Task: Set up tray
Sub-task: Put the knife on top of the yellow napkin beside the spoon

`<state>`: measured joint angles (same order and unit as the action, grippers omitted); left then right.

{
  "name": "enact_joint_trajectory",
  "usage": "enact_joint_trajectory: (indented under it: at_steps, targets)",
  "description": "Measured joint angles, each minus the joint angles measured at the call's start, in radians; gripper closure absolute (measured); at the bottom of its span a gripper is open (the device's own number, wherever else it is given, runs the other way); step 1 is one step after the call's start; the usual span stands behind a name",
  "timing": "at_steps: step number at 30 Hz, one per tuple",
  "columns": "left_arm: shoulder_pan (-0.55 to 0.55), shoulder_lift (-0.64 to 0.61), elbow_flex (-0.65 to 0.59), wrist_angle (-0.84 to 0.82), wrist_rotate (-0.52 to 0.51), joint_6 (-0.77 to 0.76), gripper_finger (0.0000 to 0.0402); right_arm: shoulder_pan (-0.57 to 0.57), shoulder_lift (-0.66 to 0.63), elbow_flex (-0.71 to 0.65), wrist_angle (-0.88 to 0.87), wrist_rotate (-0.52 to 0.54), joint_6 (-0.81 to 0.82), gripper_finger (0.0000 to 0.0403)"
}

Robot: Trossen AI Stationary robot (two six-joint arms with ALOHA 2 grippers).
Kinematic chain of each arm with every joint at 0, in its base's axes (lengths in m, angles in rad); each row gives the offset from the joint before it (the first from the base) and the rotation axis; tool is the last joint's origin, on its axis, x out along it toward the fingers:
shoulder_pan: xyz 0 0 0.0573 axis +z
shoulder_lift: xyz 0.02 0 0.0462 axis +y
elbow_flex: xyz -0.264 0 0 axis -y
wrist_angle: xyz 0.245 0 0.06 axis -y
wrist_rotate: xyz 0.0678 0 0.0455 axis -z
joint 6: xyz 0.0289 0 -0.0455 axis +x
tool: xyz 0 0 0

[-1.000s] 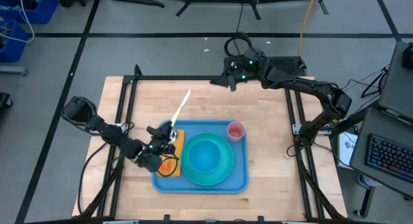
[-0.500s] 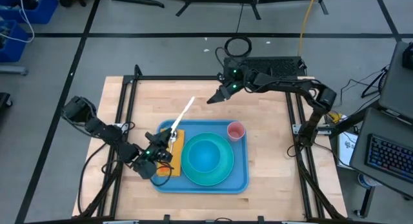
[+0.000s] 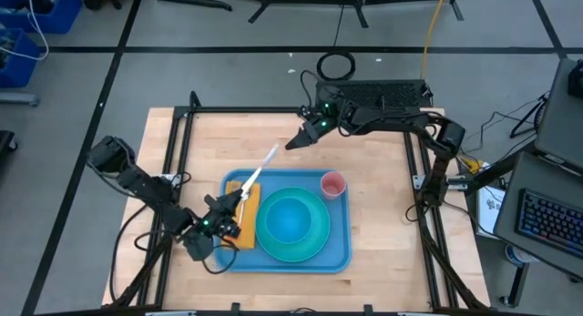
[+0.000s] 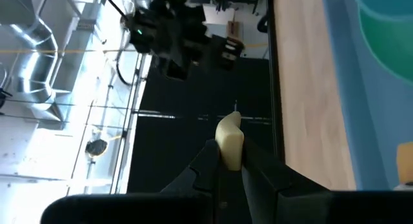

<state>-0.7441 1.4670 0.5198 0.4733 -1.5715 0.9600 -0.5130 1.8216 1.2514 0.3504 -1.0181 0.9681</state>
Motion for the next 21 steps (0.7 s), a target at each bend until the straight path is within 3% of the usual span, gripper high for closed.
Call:
enact_joint_trajectory:
  at_steps: [21]
  targets:
    - [-0.016, 0.000, 0.047, -0.004, 0.000, 0.014, 0.0356, -0.007, 0.097, -0.001, 0.064, 0.044, 0.144, 0.0234]
